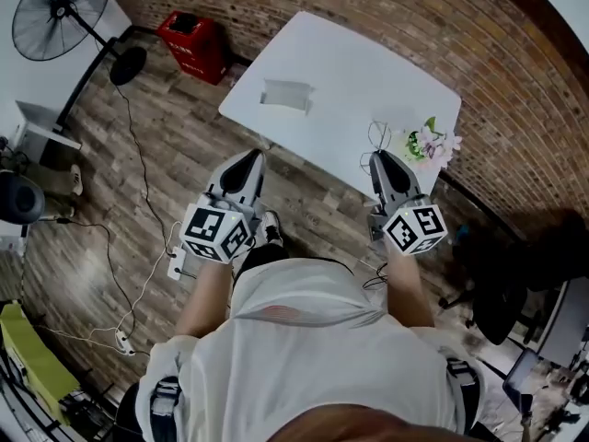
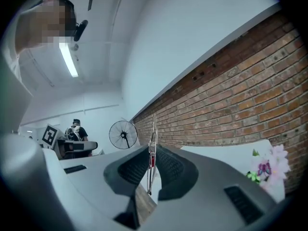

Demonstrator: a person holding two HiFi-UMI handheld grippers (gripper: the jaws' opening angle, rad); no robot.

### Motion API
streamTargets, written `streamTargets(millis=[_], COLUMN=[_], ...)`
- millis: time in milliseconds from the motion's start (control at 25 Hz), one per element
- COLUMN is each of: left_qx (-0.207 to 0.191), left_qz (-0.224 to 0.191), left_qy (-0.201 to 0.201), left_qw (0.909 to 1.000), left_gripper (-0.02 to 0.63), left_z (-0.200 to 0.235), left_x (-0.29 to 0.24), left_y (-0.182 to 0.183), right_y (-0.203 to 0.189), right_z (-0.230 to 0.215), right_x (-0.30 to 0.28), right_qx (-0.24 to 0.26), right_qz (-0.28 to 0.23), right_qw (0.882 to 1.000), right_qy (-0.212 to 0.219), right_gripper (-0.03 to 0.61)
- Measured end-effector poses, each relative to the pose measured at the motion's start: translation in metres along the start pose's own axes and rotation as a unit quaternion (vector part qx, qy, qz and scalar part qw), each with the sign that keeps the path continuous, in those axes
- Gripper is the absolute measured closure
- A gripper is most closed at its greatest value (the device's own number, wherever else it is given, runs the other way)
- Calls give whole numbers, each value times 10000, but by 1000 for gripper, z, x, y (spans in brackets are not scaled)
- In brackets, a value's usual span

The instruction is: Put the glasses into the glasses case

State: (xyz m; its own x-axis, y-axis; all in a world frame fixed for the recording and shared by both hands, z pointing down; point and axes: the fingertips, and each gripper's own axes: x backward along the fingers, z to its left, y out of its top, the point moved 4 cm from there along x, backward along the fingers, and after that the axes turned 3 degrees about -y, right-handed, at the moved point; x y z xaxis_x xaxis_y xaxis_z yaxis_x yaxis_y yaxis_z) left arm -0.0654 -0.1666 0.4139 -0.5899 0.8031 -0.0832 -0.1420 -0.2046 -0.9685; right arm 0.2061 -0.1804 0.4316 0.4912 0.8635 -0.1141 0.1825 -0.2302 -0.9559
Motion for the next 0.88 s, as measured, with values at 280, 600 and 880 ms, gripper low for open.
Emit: streamTargets(millis=[280,600,880], left_qx=[98,253,237], left_qz=[161,349,497], left_qy=[-232,-395,-438], left_qw=[9996,9983,9975], left_gripper=[588,588,588], left_z=[95,171,179], left_x=[-46,-86,-135], left_y=[19,26,23], right_y=[9,7,8], right_z=[13,17,-22], right_x=[-102,-177,-204], right_qx=[36,-29,-127], right_qz=[83,241,305], right_qw=[9998,9991,9986], right_qy=[-182,-352,-416], right_gripper=[485,485,485])
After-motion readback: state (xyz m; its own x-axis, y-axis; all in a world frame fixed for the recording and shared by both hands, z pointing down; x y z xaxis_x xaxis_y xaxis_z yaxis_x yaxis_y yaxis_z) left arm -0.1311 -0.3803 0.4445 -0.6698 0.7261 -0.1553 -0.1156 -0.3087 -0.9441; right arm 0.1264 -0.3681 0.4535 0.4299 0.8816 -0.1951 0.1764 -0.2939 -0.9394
